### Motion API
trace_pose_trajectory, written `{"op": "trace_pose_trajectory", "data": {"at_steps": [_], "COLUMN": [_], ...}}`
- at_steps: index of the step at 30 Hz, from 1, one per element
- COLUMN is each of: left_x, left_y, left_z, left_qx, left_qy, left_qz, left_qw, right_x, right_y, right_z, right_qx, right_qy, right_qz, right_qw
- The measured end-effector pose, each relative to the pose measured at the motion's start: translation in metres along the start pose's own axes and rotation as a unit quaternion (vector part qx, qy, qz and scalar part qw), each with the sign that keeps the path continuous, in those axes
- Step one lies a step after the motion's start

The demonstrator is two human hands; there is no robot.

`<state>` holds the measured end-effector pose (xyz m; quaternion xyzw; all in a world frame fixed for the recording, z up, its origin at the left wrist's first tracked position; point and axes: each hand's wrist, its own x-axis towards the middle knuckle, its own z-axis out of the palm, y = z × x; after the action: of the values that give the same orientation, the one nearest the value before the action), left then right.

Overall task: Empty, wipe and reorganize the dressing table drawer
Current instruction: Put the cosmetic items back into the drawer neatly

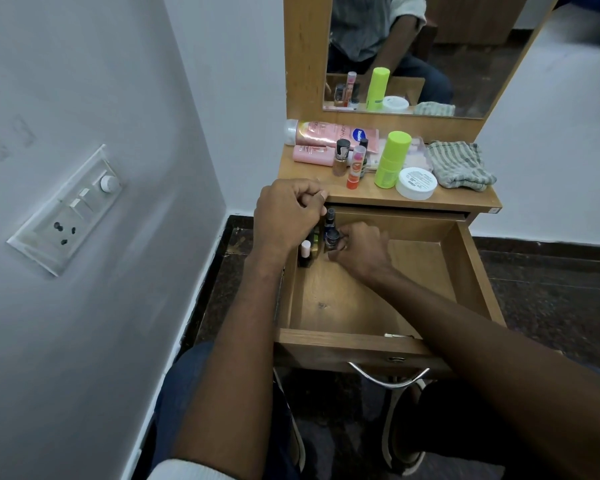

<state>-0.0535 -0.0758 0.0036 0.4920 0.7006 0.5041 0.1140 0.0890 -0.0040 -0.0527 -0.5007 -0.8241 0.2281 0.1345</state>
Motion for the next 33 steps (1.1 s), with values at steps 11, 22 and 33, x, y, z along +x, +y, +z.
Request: {"op": "trace_pose_trajectory", "data": {"at_steps": [11,22,33], "left_x": [0.001,0.003,0.005], "left_y": [0.000,0.001,0.006], "left_z": [0.002,0.004,0.010], "left_qx": [0.041,0.068,0.069], "left_qy": [0.012,0.007,0.023], "left_qz": [-0.002,0.005,0.005], "left_qw": [0.999,0.998,0.997], "right_x": [0.005,0.008,0.003], "right_y": [-0.002,-0.002,-0.003], "right_z": [0.007,0.009,-0.007], "right_qx": [-0.011,-0.031,-0.020], "right_qy": [0.039,0.045,0.020], "right_qz": [0.004,0.019,0.048], "right_qw": [0.999,0.998,0.998]}}
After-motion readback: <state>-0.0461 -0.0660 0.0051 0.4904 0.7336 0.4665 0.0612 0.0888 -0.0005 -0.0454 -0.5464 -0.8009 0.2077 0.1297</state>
